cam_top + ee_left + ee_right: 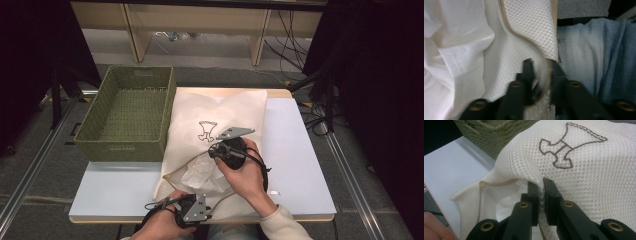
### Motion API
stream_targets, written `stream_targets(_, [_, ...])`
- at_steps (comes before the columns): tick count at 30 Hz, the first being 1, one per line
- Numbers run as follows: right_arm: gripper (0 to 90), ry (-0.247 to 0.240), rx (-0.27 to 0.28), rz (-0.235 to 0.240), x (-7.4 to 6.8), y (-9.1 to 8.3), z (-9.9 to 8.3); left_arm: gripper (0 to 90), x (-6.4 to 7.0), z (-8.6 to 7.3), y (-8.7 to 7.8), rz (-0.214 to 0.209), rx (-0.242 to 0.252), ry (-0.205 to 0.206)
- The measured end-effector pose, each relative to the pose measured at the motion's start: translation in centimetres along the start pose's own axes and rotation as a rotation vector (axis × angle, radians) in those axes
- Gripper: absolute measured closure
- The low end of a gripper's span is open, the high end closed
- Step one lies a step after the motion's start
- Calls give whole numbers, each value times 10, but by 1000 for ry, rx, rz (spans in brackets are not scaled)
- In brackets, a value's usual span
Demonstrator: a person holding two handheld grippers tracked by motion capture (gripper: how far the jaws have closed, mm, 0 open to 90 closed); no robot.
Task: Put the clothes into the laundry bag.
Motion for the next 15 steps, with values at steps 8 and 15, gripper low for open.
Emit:
stream_targets(8, [872, -145, 96, -17, -21, -19, 7, 861, -36, 17, -40, 315, 207, -132])
stream_targets(15, [876, -159, 129, -5, -30, -28, 8, 861, -52, 40, -80, 469, 300, -54])
Point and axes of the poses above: each handheld gripper's, and its own axes: y roughly forward along the jaws, z roughly out of its top, x roughly to its right, the point moved 1 cm from there along y, roughly forward along the jaws, and after that the axes turned 11 degrees about y, right-handed, at the moved point
